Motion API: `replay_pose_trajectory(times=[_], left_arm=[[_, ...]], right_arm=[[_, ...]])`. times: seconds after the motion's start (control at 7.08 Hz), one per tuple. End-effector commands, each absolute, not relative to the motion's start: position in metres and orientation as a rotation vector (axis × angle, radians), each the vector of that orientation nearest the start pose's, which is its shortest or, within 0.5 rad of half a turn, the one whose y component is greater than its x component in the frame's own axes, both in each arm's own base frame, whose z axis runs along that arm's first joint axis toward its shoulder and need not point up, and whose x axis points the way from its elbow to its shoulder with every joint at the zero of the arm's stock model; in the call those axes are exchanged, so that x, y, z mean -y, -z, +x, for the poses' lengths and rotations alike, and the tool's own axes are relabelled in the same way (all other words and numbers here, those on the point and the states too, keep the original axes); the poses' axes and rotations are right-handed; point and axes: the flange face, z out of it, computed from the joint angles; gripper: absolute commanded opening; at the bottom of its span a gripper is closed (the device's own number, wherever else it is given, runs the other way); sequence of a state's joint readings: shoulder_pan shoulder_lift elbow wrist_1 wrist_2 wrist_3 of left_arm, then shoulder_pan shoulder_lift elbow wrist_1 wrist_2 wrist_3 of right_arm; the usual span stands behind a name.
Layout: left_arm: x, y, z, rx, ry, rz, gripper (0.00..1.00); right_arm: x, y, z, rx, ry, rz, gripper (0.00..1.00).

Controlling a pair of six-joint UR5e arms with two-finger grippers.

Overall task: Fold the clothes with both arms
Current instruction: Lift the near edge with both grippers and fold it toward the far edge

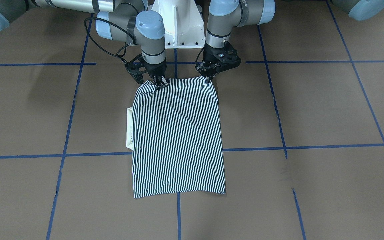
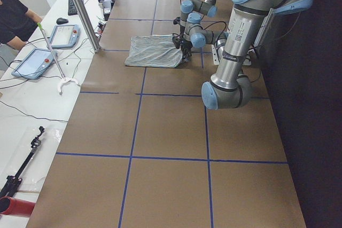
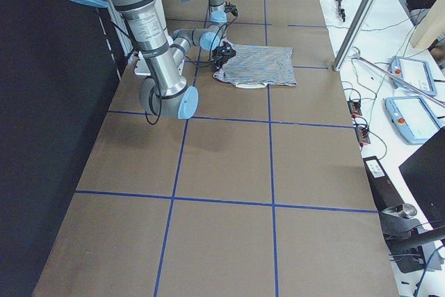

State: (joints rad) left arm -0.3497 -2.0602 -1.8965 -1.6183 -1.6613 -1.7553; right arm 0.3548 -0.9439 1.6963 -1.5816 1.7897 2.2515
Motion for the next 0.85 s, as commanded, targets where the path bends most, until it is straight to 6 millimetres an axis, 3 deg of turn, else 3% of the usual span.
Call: replay_pose_trajectory(times=[0.0, 0.14, 0.42, 0.57, 0.71], left_arm=[[0.313, -0.237, 0.527, -0.887, 0.443, -0.017, 0.00], [0.285, -0.229, 0.535, -0.904, 0.397, -0.038, 0.00], [0.230, -0.210, 0.521, -0.894, 0.317, -0.076, 0.00], [0.219, -0.196, 0.505, -0.914, 0.301, -0.084, 0.00], [0.218, -0.198, 0.506, -0.906, 0.297, -0.088, 0.00]], right_arm=[[0.329, -0.237, -0.564, 0.769, -0.876, -0.349, 0.00], [0.315, -0.236, -0.552, 0.785, -0.860, -0.353, 0.00], [0.279, -0.220, -0.551, 0.824, -0.797, -0.373, 0.00], [0.273, -0.215, -0.551, 0.833, -0.786, -0.378, 0.00], [0.275, -0.218, -0.555, 0.828, -0.779, -0.369, 0.00]])
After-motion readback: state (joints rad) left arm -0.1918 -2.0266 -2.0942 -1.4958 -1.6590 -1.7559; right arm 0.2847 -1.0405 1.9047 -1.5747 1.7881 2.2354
